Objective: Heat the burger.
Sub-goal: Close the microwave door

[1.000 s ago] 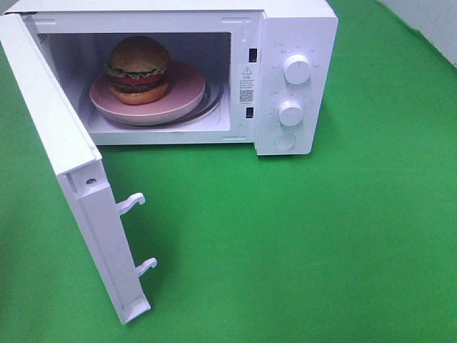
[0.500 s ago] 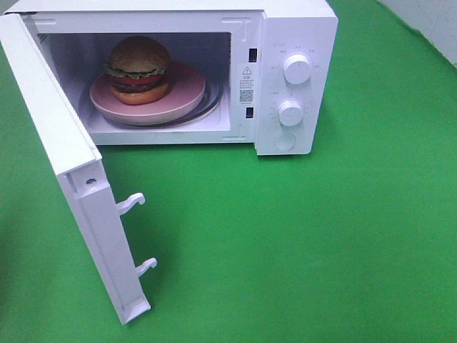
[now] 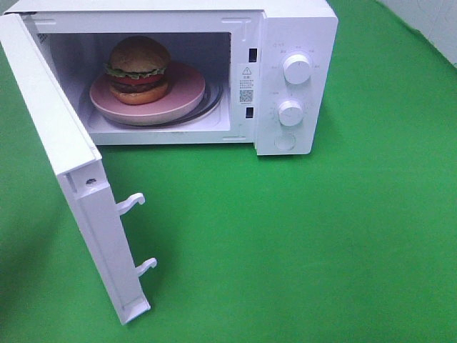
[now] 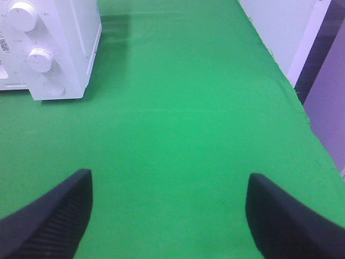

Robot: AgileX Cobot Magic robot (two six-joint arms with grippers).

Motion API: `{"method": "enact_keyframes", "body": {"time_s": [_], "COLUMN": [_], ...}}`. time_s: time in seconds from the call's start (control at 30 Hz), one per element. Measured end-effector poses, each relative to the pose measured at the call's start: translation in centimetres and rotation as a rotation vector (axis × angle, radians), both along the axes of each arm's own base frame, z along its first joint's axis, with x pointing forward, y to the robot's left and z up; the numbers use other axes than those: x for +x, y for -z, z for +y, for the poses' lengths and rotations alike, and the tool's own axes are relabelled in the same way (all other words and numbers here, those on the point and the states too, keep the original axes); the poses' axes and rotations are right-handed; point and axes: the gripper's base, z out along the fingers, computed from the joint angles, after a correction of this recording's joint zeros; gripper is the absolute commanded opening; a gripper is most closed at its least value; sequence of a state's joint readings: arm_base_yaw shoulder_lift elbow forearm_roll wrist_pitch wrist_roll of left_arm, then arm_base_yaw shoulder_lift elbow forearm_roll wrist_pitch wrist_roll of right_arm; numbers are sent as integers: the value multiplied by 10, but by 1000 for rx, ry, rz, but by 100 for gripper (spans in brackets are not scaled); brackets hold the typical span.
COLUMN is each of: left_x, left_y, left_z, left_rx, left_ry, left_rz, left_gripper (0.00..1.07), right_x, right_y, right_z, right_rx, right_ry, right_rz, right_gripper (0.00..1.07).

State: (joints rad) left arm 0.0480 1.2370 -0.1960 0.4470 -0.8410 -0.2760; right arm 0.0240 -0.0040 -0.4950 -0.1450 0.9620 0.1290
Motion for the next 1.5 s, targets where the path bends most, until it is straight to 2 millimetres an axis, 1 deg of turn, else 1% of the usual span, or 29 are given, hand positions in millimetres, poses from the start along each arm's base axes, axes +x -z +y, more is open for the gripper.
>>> {"method": "enact_keyframes", "body": {"time_s": [0.13, 0.27, 0.37, 0.4, 0.43, 0.47, 0.5, 0.57, 0.67, 0.7, 0.73, 0.8, 0.83, 0.87, 0.93, 0.97, 1.0, 1.03, 1.07, 1.1, 1.2, 1.27, 1.3, 1.33, 1.37, 1.4, 1.43, 1.47, 1.5], "left_x": [7, 13, 15, 18, 18, 22, 22, 31, 32, 37, 37, 47, 47, 52, 54, 59, 59, 63, 63, 68, 71, 78, 78, 82, 82, 86, 89, 89, 92], "left_y": [4, 16, 17, 19, 19, 19, 19, 20, 20, 19, 19, 17, 17, 15, 15, 14, 14, 15, 15, 14, 14, 15, 15, 14, 14, 12, 12, 12, 10], "left_z": [-3, -9, -11, -18, -18, -24, -24, -33, -35, -42, -42, -58, -58, -65, -68, -75, -75, -82, -82, -89, -94, -112, -112, -120, -120, -128, -133, -133, -141], "left_rx": [-8, -47, -47, -33, -33, -26, -26, -50, -58, -70, -70, -77, -77, -83, -83, -94, -94, -104, -104, -112, -111, -103, -103, -106, -106, -112, -115, -115, -122], "left_ry": [44, 80, 93, 125, 125, 146, 146, 142, 137, 140, 140, 175, 175, 182, 183, 181, 181, 180, 180, 175, 175, 175, 175, 172, 172, 173, 174, 174, 180], "left_rz": [2, 45, 51, 54, 54, 54, 54, 58, 59, 63, 63, 64, 64, 59, 62, 64, 64, 69, 69, 68, 74, 105, 105, 105, 105, 102, 98, 98, 91], "left_gripper": [0, 0, 0, 0, 0, 0, 0, 0, 0, 0, 0, 0, 0, 0, 0, 0, 0, 0, 0, 0, 0, 0, 0, 0, 0, 0, 0, 0, 0], "right_x": [0, 0, 0, 0, 0, 0, 0, 0, 0, 0, 0, 0, 0, 0, 0, 0, 0, 0, 0, 0, 0, 0, 0, 0, 0, 0, 0, 0, 0], "right_y": [0, 0, 0, 0, 0, 0, 0, 0, 0, 0, 0, 0, 0, 0, 0, 0, 0, 0, 0, 0, 0, 0, 0, 0, 0, 0, 0, 0, 0], "right_z": [0, 0, 0, 0, 0, 0, 0, 0, 0, 0, 0, 0, 0, 0, 0, 0, 0, 0, 0, 0, 0, 0, 0, 0, 0, 0, 0, 0, 0], "right_rx": [0, 0, 0, 0, 0, 0, 0, 0, 0, 0, 0, 0, 0, 0, 0, 0, 0, 0, 0, 0, 0, 0, 0, 0, 0, 0, 0, 0, 0], "right_ry": [0, 0, 0, 0, 0, 0, 0, 0, 0, 0, 0, 0, 0, 0, 0, 0, 0, 0, 0, 0, 0, 0, 0, 0, 0, 0, 0, 0, 0], "right_rz": [0, 0, 0, 0, 0, 0, 0, 0, 0, 0, 0, 0, 0, 0, 0, 0, 0, 0, 0, 0, 0, 0, 0, 0, 0, 0, 0, 0, 0], "right_gripper": [75, 75, 75, 75, 75, 75, 75, 75, 75, 75, 75, 75, 75, 75, 75, 75, 75, 75, 75, 75, 75, 75, 75, 75, 75, 75, 75, 75, 75]}}
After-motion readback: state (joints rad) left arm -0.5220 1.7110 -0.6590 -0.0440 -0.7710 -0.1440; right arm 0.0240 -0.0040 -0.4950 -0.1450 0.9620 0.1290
